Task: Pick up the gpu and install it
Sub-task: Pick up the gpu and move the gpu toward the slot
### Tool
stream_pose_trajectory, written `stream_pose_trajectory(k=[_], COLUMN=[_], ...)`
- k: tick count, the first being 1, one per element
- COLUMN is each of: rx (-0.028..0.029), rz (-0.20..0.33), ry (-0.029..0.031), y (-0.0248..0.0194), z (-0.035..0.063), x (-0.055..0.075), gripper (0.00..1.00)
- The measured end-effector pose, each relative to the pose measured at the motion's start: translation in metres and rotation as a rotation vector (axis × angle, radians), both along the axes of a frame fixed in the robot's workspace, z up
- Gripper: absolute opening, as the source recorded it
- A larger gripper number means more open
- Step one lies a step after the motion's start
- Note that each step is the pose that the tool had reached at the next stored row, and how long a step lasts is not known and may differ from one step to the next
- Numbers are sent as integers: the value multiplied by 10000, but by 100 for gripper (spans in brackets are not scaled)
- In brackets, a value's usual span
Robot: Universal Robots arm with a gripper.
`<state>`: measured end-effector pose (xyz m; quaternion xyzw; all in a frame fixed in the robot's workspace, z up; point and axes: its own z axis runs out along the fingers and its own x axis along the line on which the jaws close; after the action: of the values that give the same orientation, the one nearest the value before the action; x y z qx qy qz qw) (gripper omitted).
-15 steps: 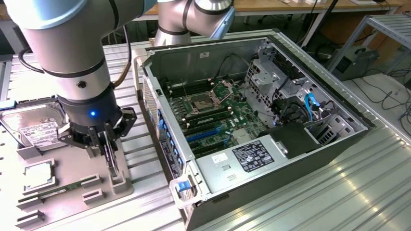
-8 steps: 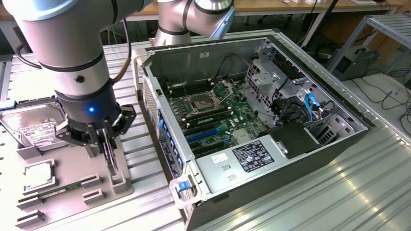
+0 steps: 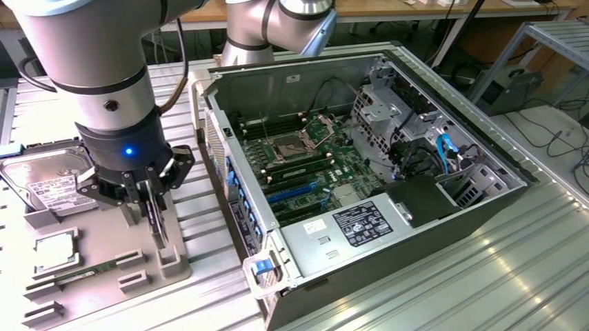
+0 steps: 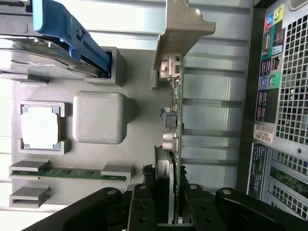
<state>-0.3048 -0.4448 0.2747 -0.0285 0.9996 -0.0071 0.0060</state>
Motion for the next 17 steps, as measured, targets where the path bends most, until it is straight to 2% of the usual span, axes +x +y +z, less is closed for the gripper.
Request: stream_pose_trajectory(k=[17], rx=[1], rz=[0], ry=[0], y=[0], z=[207], x=[5], gripper=[28])
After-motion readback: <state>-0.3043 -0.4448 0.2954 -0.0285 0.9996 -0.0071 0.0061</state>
